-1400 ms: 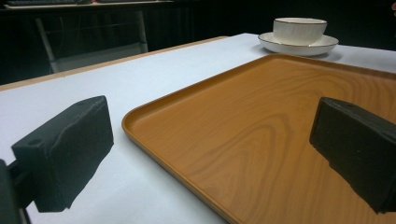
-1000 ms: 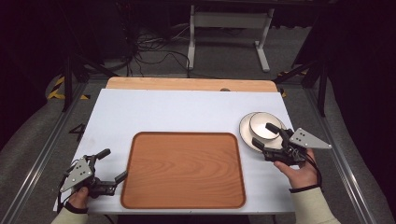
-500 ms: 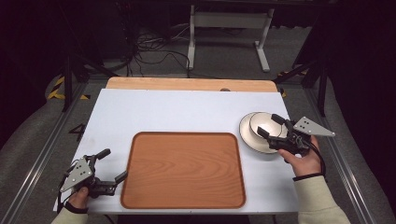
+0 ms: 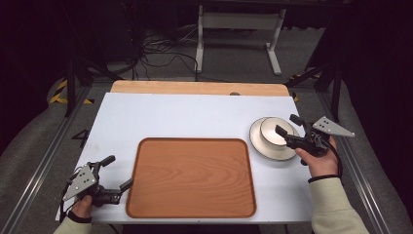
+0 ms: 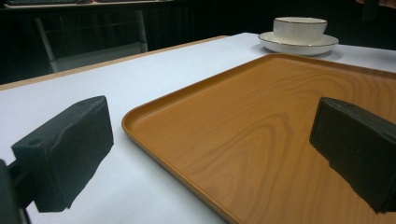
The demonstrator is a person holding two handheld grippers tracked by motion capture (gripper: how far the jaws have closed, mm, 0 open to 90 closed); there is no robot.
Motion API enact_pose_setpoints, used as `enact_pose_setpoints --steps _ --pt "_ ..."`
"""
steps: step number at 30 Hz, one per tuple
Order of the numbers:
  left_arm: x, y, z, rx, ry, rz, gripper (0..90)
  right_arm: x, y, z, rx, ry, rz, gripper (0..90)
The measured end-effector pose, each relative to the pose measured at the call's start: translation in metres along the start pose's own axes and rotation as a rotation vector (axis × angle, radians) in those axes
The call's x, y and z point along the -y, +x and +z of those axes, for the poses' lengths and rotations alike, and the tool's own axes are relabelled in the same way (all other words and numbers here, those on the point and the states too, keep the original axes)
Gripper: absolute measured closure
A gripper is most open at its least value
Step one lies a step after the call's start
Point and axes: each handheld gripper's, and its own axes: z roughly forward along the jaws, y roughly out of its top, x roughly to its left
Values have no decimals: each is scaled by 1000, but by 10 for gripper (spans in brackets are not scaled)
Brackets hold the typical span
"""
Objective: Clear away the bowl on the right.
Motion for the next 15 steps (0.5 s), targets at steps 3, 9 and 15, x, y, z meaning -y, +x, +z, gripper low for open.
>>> enact_pose_setpoints --steps 3,9,15 --pt "0 0 0 0 0 0 3 0 -5 1 15 14 4 267" --pt "0 0 0 0 0 0 3 2 -13 3 40 35 9 300" --pt "0 0 0 0 1 0 3 4 -22 7 92 98 16 353"
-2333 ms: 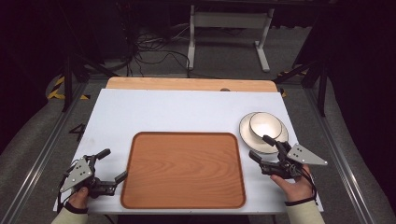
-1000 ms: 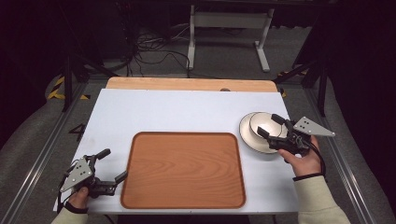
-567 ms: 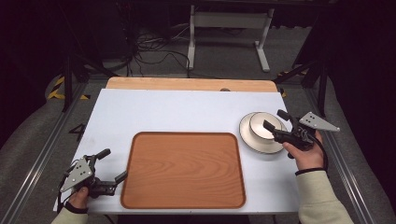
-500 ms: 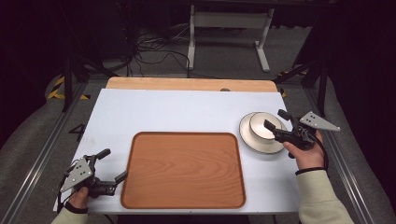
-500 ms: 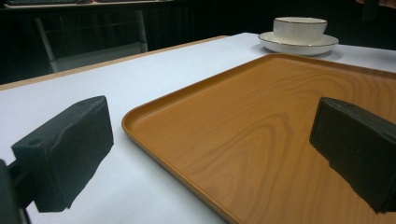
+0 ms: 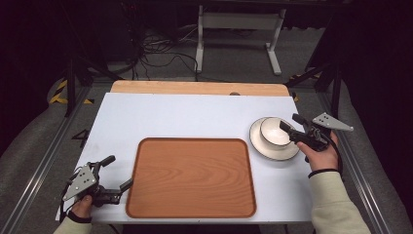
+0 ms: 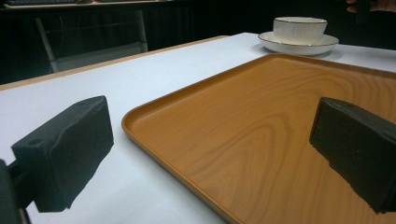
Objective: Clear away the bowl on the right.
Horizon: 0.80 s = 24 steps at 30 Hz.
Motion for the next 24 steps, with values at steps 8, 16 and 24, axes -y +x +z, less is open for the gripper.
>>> enact_pose_setpoints --steps 8,16,24 --pt "0 0 0 0 0 0 3 -9 -6 11 68 188 16 378" --pt "0 0 0 -1 -3 -1 3 -15 -11 23 139 352 19 412" --pt "0 0 0 2 0 1 3 -9 -22 31 140 443 60 417"
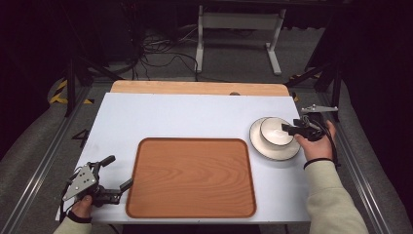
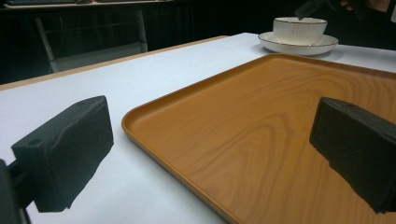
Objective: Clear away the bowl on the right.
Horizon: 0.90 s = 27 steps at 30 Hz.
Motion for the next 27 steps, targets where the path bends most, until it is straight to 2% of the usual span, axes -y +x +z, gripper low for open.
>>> enact_pose_setpoints --steps 7,10,16,27 --pt "0 0 0 -1 0 -1 3 5 -5 9 -23 95 40 428" --pt "0 0 0 -1 0 -1 3 6 -6 12 -24 118 62 448" --pt "0 0 0 0 0 1 3 6 -4 15 -28 125 119 546" --pt "0 0 0 0 0 1 3 5 1 18 18 172 180 751"
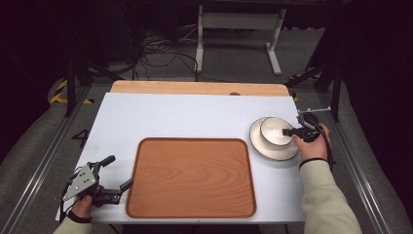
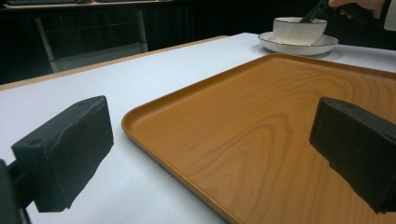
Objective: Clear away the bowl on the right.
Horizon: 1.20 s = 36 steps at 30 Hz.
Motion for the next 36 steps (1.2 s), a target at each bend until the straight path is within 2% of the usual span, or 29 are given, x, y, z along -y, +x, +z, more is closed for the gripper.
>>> enact_pose_setpoints --steps 3,12,19,26,36 --pt "0 0 0 0 0 0 3 0 1 -1 27 4 23 806" --pt "0 0 0 0 -1 0 3 0 5 -2 80 5 52 831" --pt "0 0 0 0 2 0 2 0 5 -4 68 -1 109 833" --pt "0 0 0 0 0 -1 3 1 3 -7 22 -26 151 824" --pt "0 0 0 0 -1 -1 3 -3 7 -17 10 -28 146 809"
